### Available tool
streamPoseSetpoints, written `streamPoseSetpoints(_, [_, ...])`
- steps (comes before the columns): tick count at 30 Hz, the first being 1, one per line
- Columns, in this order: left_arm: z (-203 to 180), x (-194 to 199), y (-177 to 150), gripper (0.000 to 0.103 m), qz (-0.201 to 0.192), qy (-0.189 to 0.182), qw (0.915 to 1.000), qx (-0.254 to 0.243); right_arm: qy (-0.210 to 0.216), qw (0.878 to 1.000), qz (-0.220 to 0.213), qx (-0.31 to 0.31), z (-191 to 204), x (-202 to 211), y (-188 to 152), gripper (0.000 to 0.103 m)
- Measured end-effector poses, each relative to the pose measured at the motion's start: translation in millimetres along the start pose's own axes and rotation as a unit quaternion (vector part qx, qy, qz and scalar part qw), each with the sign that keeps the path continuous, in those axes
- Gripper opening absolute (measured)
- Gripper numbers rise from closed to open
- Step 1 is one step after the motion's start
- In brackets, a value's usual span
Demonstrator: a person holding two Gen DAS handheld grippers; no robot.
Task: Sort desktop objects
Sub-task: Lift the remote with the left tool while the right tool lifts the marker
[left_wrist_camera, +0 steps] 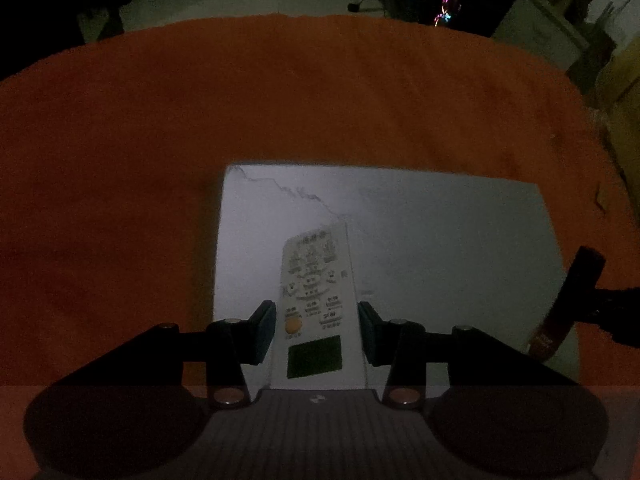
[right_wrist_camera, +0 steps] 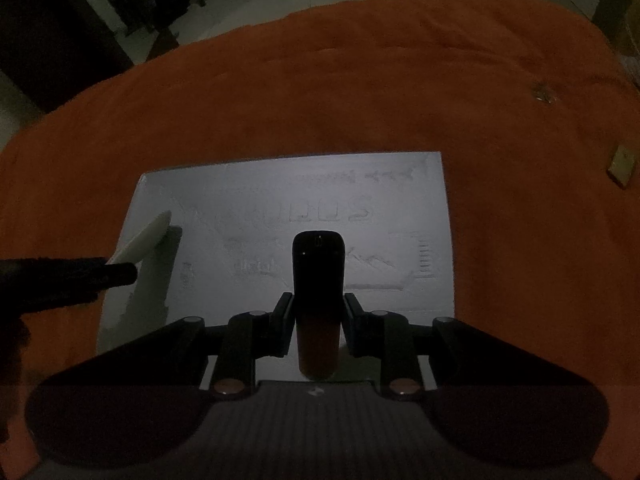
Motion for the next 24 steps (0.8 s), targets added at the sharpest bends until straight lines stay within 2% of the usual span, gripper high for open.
streamPoseSetpoints(13, [-2, -7, 5, 0.038, 0.016, 0.053, 0.9985, 0.004, 0.013, 1.000, 0.002, 0.008, -20, 7, -10, 0.027])
streamPoseSetpoints(15, [-8, -10, 4, 0.040, 0.018, 0.048, 0.9987, -0.002, 0.015, 1.000, 0.003, 0.005, -26, 10, -11, 0.027])
streamPoseSetpoints(16, [-9, -11, 4, 0.043, 0.019, 0.046, 0.9987, -0.003, 0.016, 1.000, 0.003, 0.005, -27, 12, -12, 0.027])
streamPoseSetpoints(18, [-11, -15, 5, 0.056, 0.018, 0.051, 0.9985, -0.008, 0.015, 1.000, 0.001, 0.004, -30, 15, -12, 0.027])
streamPoseSetpoints(22, [-12, -23, 8, 0.058, 0.024, 0.048, 0.9985, -0.014, 0.014, 1.000, 0.002, 0.002, -31, 17, -13, 0.027])
streamPoseSetpoints(24, [-13, -28, 8, 0.066, 0.028, 0.051, 0.9982, -0.017, 0.013, 1.000, 0.001, 0.006, -32, 16, -14, 0.027])
Point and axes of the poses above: each gripper's, at about its wrist camera, not at the fingertips, and x roughly against the way its jaws point, z to its left, y to its top, the point moved 6 cm from there along -x, roughly the way its jaws point, and after that the axes turned 9 degrees about -x, right-handed, at the moved point
